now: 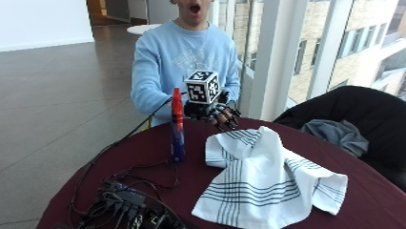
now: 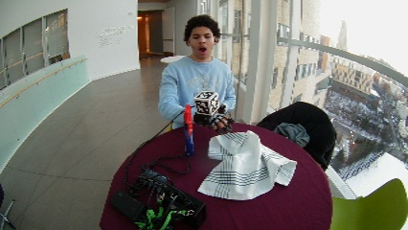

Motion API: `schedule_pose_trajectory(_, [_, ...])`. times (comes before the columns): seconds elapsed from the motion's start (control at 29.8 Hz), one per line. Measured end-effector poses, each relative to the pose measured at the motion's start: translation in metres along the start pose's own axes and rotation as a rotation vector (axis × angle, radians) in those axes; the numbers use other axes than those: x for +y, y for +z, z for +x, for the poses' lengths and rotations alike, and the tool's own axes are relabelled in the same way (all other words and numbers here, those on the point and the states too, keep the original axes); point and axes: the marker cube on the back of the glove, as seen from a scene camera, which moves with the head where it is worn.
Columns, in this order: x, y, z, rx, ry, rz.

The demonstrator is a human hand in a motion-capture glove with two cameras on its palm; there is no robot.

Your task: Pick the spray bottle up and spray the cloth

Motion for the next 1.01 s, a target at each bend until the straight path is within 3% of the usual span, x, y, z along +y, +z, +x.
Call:
schedule_pose_trajectory(0.67, [-0.002, -0.001, 0.0, 0.006, 0.014, 0.002])
schedule_pose_trajectory(1.01, [0.039, -0.011, -0.001, 0.006, 0.045, 0.03])
